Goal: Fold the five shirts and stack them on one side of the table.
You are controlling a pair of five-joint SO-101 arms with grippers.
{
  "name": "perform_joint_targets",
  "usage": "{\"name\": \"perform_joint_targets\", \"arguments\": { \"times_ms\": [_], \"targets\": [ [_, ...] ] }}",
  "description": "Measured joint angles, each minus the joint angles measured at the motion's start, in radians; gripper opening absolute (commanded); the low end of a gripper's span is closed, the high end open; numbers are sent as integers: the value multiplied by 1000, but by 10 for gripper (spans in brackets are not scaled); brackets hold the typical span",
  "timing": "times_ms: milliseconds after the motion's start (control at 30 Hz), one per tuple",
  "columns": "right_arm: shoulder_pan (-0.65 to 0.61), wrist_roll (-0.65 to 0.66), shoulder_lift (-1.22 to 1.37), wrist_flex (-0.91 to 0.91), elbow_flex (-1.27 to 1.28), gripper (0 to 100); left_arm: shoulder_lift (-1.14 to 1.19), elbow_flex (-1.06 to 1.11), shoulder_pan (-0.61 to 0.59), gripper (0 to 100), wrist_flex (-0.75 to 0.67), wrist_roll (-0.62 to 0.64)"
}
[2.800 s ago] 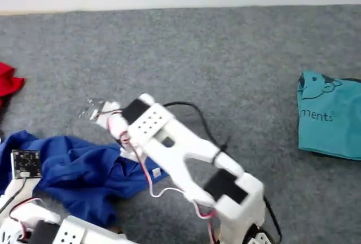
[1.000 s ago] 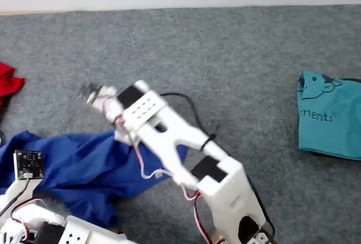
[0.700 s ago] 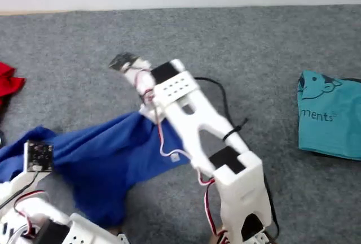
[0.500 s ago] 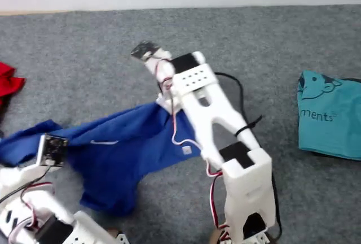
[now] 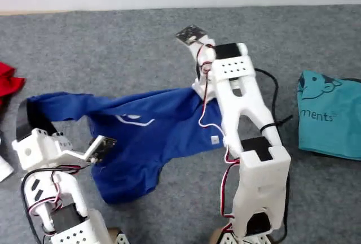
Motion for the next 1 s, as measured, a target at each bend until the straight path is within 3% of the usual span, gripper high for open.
{"name": "perform_joint_targets", "arguments": {
  "times_ms": [67, 133, 333, 533, 767, 1000],
  "targets": [
    [3, 0, 0, 11, 0, 231, 0, 2, 6, 4, -8, -8],
    [3, -2, -18, 34, 0, 257, 0, 2, 6, 4, -8, -11],
    [-44, -6, -149, 72, 0, 257, 0, 2, -12, 3, -8, -11],
    [-204, -15, -253, 169, 0, 256, 0, 2, -29, 3, 18, -11],
    [-368, -72, -252, 287, 17, 250, 0, 2, -40, 3, 83, -11],
    [-486, -72, -130, 290, 98, 170, 0, 2, -40, 3, 107, -11]
  ]
}}
